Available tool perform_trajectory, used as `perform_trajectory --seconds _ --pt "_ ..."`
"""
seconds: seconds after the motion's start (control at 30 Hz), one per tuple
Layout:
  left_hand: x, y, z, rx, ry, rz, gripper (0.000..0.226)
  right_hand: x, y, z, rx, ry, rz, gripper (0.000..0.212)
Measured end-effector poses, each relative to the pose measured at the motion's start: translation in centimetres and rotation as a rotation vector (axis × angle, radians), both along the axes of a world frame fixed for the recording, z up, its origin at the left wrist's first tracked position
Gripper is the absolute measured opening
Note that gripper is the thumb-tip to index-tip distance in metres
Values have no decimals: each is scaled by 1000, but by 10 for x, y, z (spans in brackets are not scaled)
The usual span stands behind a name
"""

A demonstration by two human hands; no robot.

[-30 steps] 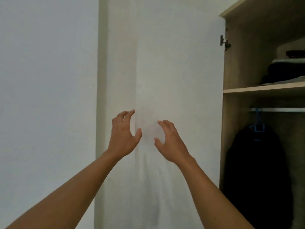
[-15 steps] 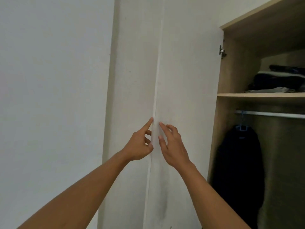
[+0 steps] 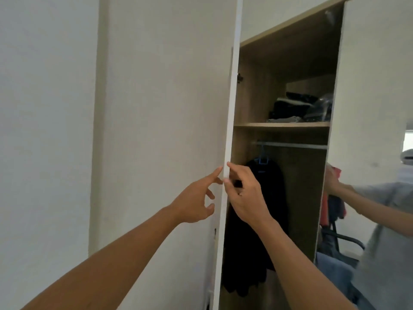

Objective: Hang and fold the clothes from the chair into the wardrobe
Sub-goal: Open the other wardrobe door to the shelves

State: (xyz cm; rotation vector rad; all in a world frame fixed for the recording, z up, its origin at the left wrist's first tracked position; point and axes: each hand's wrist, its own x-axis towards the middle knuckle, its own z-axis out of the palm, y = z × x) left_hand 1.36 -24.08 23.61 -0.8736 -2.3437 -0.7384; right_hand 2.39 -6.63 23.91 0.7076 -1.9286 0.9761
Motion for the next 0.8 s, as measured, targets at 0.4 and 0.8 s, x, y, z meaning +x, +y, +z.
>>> perform_trajectory --seconds 0.4,0.8 --pt "-18 129 -17 -187 -3 10 106 30 147 4 524 -193 -448 86" --pt "-77 224 -37 -302 66 -31 112 -18 240 -14 764 -117 -997 112"
